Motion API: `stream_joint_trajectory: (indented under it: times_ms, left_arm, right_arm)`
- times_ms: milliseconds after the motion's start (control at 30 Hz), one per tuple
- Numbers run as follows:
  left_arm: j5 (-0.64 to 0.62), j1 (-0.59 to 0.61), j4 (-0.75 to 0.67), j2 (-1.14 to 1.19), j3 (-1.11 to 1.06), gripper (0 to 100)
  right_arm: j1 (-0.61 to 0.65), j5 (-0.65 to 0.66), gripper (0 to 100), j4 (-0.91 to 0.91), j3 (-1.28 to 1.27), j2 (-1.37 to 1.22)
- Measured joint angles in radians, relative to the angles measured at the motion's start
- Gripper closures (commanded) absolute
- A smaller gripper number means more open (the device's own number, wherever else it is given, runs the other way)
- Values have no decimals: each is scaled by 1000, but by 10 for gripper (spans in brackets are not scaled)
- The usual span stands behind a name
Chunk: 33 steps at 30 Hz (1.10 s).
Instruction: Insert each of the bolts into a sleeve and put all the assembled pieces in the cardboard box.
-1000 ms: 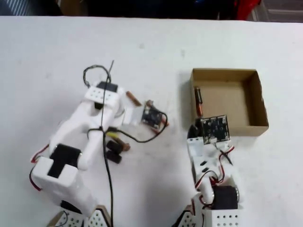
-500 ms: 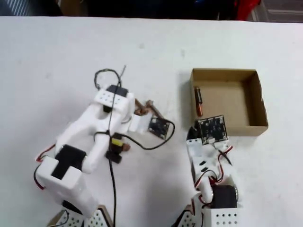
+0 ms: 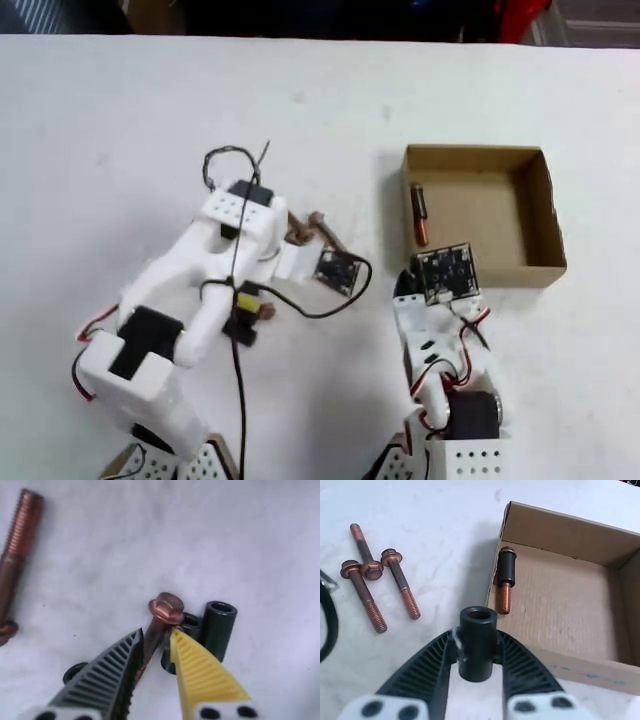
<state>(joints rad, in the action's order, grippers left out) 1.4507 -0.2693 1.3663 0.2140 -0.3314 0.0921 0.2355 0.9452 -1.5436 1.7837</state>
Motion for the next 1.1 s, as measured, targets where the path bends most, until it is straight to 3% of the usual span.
stream_joint_trajectory:
  times_ms: [267, 633, 900, 1100]
  left_arm:
    - [2, 0, -2, 2, -11, 842]
    - [0, -2, -107, 117, 15, 844]
    - [-2, -2, -91, 157, 64, 957]
    - [-66, -3, -89, 158, 92, 958]
  right_arm:
    - [0, 0, 981, 0, 0, 0]
    - [0, 0, 981, 0, 0, 0]
    - [0, 0, 981, 0, 0, 0]
    - [0, 0, 981, 0, 0, 0]
